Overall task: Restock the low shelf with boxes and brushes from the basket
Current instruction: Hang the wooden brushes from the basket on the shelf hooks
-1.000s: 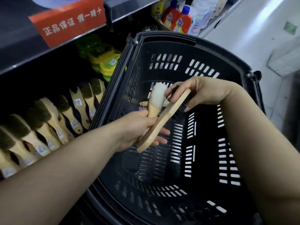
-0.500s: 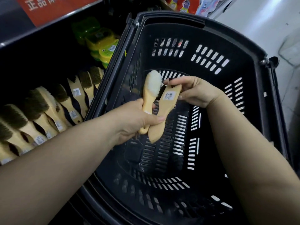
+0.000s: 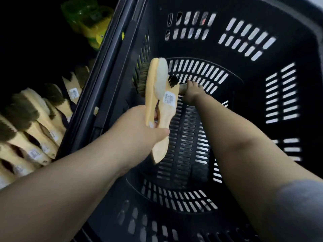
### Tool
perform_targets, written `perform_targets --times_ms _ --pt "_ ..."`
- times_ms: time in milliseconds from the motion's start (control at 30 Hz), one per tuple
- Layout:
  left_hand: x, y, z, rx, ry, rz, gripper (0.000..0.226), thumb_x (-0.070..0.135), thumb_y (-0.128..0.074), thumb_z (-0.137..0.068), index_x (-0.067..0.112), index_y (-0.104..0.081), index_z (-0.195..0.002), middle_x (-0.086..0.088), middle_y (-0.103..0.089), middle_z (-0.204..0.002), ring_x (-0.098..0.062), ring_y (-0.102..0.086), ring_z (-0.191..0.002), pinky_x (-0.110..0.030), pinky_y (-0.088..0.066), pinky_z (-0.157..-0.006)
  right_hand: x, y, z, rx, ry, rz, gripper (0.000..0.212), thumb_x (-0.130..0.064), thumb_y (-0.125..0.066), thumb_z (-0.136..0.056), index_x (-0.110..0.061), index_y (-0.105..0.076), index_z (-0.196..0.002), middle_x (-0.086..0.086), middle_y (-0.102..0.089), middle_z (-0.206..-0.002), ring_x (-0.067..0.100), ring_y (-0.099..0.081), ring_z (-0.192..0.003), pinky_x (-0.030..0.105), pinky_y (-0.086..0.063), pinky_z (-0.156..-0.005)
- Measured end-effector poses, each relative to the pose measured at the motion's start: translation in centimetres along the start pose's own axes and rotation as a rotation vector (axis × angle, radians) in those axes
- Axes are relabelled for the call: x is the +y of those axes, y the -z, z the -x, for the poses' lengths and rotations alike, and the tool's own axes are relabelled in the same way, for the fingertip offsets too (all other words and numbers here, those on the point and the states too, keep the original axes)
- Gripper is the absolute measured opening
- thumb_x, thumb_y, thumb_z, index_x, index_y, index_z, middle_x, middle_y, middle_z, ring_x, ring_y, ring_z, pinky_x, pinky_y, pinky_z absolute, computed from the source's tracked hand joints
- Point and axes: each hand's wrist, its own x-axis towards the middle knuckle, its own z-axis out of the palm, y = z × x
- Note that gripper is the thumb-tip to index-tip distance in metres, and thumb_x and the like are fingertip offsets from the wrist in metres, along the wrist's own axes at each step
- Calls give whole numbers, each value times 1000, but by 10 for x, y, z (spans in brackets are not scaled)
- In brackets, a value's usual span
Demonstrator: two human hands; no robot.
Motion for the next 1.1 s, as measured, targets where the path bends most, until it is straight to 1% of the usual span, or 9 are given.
perform_targets --times_ms 167,300,433,533,633,733,900,967,1100 --pt "-1 -1 -3 -3 -5 -12 26 16 -67 -83 24 -58 -107 0 -71 -97 -19 -68 -92 -44 -52 -88 24 -19 14 -91 -26 240 52 -38 -45 -92 -25 -35 -142 16 -31 -147 38 -22 -136 50 -27 -107" --pt "-3 0 -2 -8 -18 -8 26 13 -67 -84 22 -56 -106 -4 -71 -98 -21 -69 -90 -44 -53 -86 30 -14 47 -98 13 -45 41 -29 -53 -92 -15 -51 -130 16 -47 -135 35 -45 -124 40 -39 -100" --pt "-2 -1 1 -26 -66 82 28 6 -63 -86 19 -53 -109 -4 -71 -99 -15 -71 -83 -31 -58 -70 20 42 84 -275 -1 -537 42 -16 -66 -84 -13 -49 -123 16 -68 -100 24 -66 -79 37 -57 -73" --pt "5 1 12 -40 -141 154 32 -1 -58 -88 15 -52 -114 -3 -71 -97 -7 -71 -74 -15 -52 -52 9 99 126 -431 41 -780 39 -13 -63 -87 -17 -43 -119 7 -68 -69 10 -60 -50 20 -49 -46" --pt "10 10 30 -47 -200 207 34 -2 -60 -86 13 -52 -116 -4 -72 -96 -13 -72 -77 -21 -56 -62 1 141 173 -469 188 -502 30 -29 -72 -78 -17 -61 -104 0 -69 -68 6 -55 -52 16 -43 -47" --pt "9 24 51 38 -254 125 30 8 -68 -80 20 -58 -106 -4 -72 -95 -21 -70 -87 -39 -56 -81 -3 160 217 -441 335 -479 33 -32 -69 -81 -8 -66 -102 -1 -62 -58 7 -46 -45 14 -34 -41" --pt "-2 45 88 168 -305 56 19 17 -70 -78 28 -62 -92 -4 -72 -82 -21 -68 -77 -31 -55 -67 -29 168 277 -542 617 -801 36 -23 -51 -82 4 -69 -97 12 -60 -62 6 -38 -35 12 -26 -32" --pt "-10 50 102 107 -275 122 20 16 -68 -79 27 -64 -95 -5 -73 -81 -25 -69 -78 -35 -55 -69 -47 168 289 -480 578 -846 43 -30 -48 -83 8 -66 -87 6 -57 -53 6 -37 -33 13 -27 -32" --pt "-30 60 128 -28 -228 371 20 13 -59 -89 24 -64 -104 -5 -74 -92 -17 -70 -81 -30 -55 -65 -86 159 309 -266 396 -687 43 -59 -57 -73 -20 -57 -55 -1 -40 -42 12 -30 -36 21 -25 -39"
